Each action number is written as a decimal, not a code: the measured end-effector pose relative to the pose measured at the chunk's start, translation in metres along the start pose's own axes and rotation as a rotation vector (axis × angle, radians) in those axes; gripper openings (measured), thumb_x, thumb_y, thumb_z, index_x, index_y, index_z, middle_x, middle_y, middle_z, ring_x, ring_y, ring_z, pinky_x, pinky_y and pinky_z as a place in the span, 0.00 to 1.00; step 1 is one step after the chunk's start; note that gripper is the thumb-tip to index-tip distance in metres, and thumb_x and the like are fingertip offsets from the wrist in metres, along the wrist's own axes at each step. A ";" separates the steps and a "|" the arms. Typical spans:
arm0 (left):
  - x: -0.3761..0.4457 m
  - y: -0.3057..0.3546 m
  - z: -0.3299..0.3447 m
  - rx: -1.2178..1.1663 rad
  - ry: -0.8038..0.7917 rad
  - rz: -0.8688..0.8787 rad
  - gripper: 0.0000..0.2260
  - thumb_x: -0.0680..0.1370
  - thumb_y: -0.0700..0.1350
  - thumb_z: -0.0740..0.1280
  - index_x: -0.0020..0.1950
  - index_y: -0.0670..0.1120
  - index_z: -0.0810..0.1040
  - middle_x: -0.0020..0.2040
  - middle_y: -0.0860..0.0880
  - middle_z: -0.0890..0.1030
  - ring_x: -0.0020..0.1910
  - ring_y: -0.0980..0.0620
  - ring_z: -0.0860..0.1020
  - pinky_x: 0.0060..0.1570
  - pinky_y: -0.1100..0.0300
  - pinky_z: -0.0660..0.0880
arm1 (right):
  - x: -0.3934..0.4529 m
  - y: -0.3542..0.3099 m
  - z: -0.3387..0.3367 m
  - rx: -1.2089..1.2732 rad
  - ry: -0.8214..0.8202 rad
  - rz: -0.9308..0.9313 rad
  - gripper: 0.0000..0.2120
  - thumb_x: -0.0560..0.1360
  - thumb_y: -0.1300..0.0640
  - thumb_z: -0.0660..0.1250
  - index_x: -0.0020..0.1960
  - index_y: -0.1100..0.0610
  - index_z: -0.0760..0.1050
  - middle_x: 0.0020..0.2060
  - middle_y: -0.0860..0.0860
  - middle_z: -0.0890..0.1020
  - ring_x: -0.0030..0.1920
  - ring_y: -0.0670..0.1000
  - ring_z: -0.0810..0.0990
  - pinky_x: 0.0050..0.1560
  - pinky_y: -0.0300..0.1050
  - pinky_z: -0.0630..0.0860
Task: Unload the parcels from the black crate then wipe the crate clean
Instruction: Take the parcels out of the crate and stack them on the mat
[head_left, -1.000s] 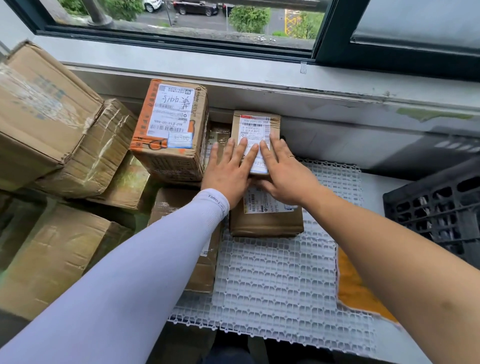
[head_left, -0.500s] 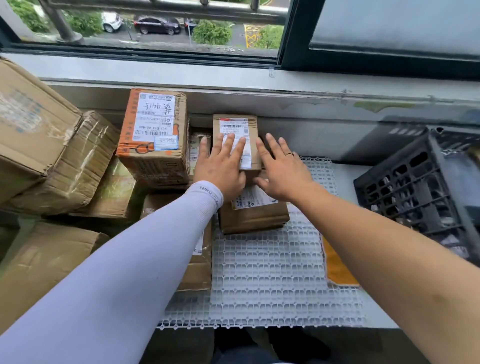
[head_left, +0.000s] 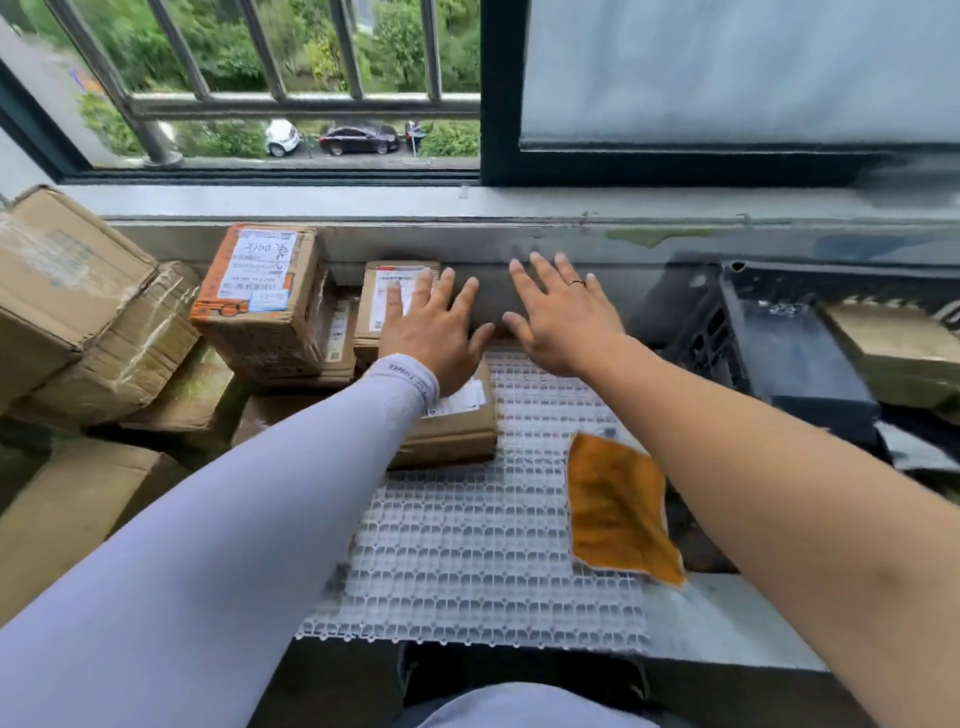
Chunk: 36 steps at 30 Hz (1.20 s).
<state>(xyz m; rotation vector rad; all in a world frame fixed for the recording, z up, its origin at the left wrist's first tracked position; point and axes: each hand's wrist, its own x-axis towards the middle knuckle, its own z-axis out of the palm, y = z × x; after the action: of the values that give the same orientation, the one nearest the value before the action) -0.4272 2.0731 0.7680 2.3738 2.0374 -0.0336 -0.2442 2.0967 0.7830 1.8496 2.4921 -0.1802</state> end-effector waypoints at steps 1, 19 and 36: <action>0.002 0.020 -0.006 -0.017 0.006 -0.002 0.32 0.84 0.65 0.46 0.85 0.53 0.48 0.85 0.47 0.50 0.84 0.44 0.46 0.80 0.38 0.43 | -0.007 0.016 -0.009 -0.002 0.017 -0.001 0.33 0.85 0.39 0.49 0.84 0.50 0.42 0.84 0.52 0.45 0.83 0.58 0.43 0.81 0.64 0.47; 0.016 0.366 -0.029 -0.086 0.007 0.242 0.33 0.83 0.66 0.49 0.85 0.53 0.50 0.85 0.48 0.52 0.84 0.45 0.48 0.80 0.37 0.43 | -0.153 0.337 -0.034 -0.003 -0.042 0.176 0.33 0.84 0.39 0.52 0.84 0.47 0.44 0.84 0.51 0.48 0.83 0.58 0.46 0.80 0.65 0.51; 0.083 0.451 0.021 0.031 -0.147 0.255 0.34 0.83 0.64 0.55 0.85 0.54 0.47 0.83 0.39 0.55 0.83 0.37 0.50 0.78 0.33 0.38 | -0.166 0.425 0.020 0.029 -0.157 0.283 0.44 0.78 0.34 0.64 0.83 0.40 0.40 0.84 0.51 0.45 0.80 0.65 0.57 0.78 0.66 0.59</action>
<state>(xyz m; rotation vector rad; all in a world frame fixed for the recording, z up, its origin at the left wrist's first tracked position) 0.0310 2.0860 0.7428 2.5452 1.6722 -0.2298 0.2094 2.0574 0.7477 2.0820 2.1109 -0.3384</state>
